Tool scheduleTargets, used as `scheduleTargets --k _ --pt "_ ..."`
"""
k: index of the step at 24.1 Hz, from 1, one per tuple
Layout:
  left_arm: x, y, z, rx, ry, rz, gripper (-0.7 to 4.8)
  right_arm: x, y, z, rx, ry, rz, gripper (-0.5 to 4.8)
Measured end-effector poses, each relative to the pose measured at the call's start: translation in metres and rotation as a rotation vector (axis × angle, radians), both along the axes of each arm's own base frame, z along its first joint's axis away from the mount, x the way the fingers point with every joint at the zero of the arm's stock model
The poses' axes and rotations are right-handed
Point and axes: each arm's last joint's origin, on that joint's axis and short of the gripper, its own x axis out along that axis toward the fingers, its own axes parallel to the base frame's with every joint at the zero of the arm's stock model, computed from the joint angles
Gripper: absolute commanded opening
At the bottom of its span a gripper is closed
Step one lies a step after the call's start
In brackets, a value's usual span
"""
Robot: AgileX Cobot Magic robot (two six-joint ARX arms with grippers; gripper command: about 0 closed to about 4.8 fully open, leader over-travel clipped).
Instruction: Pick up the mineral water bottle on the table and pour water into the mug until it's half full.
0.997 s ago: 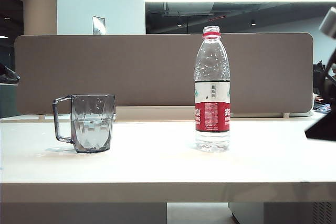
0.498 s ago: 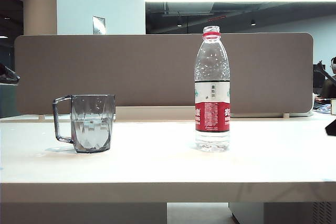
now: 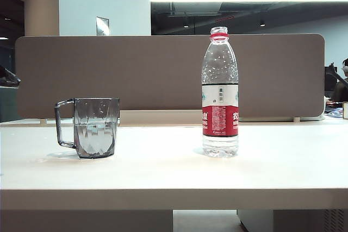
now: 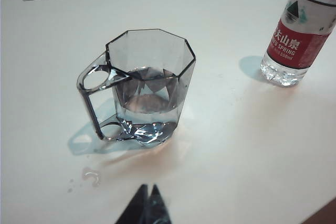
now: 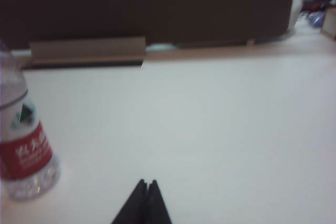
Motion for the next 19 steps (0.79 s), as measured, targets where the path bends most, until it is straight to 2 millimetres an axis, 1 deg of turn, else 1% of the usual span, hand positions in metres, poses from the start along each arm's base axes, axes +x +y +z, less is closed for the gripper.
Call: scheduleTargets --k 3,7,14,19 --pt "0.000 0.000 0.000 0.000 0.000 0.000 -0.05 -0.005 -0.005 0.008 0.010 -0.092 -0.042 -0.05" --pt "0.000 0.000 0.000 0.000 0.000 0.000 -0.05 -0.009 -0.006 0.012 0.014 -0.132 -0.043 -0.05" --pt "0.000 0.000 0.000 0.000 0.000 0.000 -0.05 -0.009 -0.006 -0.002 0.000 0.005 -0.043 -0.05" --pt "0.000 0.000 0.000 0.000 0.000 0.000 -0.05 -0.014 -0.006 -0.014 -0.011 0.112 -0.042 -0.05"
